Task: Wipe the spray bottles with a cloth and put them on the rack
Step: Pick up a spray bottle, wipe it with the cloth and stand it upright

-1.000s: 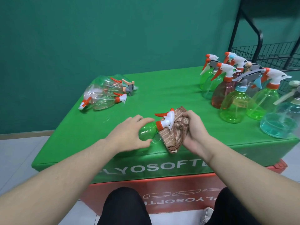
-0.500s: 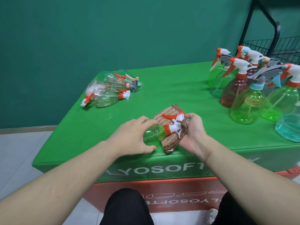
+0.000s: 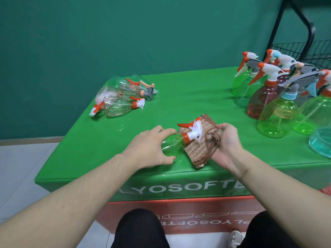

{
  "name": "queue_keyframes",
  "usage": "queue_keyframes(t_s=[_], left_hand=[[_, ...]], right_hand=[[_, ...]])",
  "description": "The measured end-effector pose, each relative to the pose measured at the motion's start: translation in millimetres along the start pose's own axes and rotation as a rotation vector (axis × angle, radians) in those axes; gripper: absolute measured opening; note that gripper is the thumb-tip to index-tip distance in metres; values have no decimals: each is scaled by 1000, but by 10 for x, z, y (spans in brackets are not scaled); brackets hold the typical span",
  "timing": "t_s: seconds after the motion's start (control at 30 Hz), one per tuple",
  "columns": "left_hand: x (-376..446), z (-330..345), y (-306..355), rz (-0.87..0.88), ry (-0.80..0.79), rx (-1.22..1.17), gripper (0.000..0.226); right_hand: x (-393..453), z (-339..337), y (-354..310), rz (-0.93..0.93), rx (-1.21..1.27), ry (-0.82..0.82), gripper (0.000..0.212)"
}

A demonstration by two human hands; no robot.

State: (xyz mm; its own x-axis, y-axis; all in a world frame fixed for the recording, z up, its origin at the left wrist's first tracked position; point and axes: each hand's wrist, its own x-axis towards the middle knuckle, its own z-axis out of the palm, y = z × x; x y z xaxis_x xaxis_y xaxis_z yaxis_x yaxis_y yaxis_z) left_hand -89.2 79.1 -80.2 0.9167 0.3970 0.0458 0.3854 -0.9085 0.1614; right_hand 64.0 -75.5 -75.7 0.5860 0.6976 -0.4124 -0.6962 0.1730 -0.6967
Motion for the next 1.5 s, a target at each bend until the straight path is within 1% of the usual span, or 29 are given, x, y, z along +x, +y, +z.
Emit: queue_keyframes(t_s=[0.1, 0.27, 0.47, 0.63, 0.77, 0.93, 1.03, 1.1, 1.2, 1.27, 1.3, 1.33, 1.4, 1.47, 1.5], left_hand=[[-22, 12, -9, -1, 5, -7, 88], [-21, 1, -1, -27, 3, -13, 88], [40, -12, 57, -80, -24, 6, 87], [66, -37, 87, -113, -25, 0, 88], [78, -44, 111, -138, -21, -14, 88], [77, -124, 108, -164, -16, -65, 88], [-13, -131, 134, -120, -34, -39, 87], [-71, -121, 149, -92, -30, -20, 86], [-102, -100, 165, -86, -3, -13, 86], [-97, -56, 180, -87, 21, 12, 85], [-91, -31, 183, -91, 32, 24, 85], [-84, -14, 187, -99, 40, 27, 86], [-63, -5, 189, -115, 43, 20, 86], [-36, -4, 184, -125, 37, 15, 86], [-26, 0, 184, -130, 37, 17, 86]], right_hand=[[82, 127, 60, 22, -10, -1, 51], [166, 270, 106, 31, -32, -12, 47], [113, 214, 164, -92, -76, 1, 41], [26, 161, 258, -183, -159, -21, 41], [-56, 93, 299, -237, -263, -28, 41], [-155, 3, 250, -245, -338, 29, 40], [-157, -8, 179, -246, -292, 64, 38], [-135, 10, 110, -234, -230, 59, 39], [-75, 101, 47, -192, -152, 33, 33], [-5, 154, 47, -208, -180, 56, 19], [28, 180, 58, -230, -209, 76, 16], [66, 194, 73, -255, -253, 100, 19], [135, 223, 102, -296, -327, 120, 30], [192, 241, 137, -316, -381, 116, 43], [210, 244, 158, -327, -403, 115, 46]])
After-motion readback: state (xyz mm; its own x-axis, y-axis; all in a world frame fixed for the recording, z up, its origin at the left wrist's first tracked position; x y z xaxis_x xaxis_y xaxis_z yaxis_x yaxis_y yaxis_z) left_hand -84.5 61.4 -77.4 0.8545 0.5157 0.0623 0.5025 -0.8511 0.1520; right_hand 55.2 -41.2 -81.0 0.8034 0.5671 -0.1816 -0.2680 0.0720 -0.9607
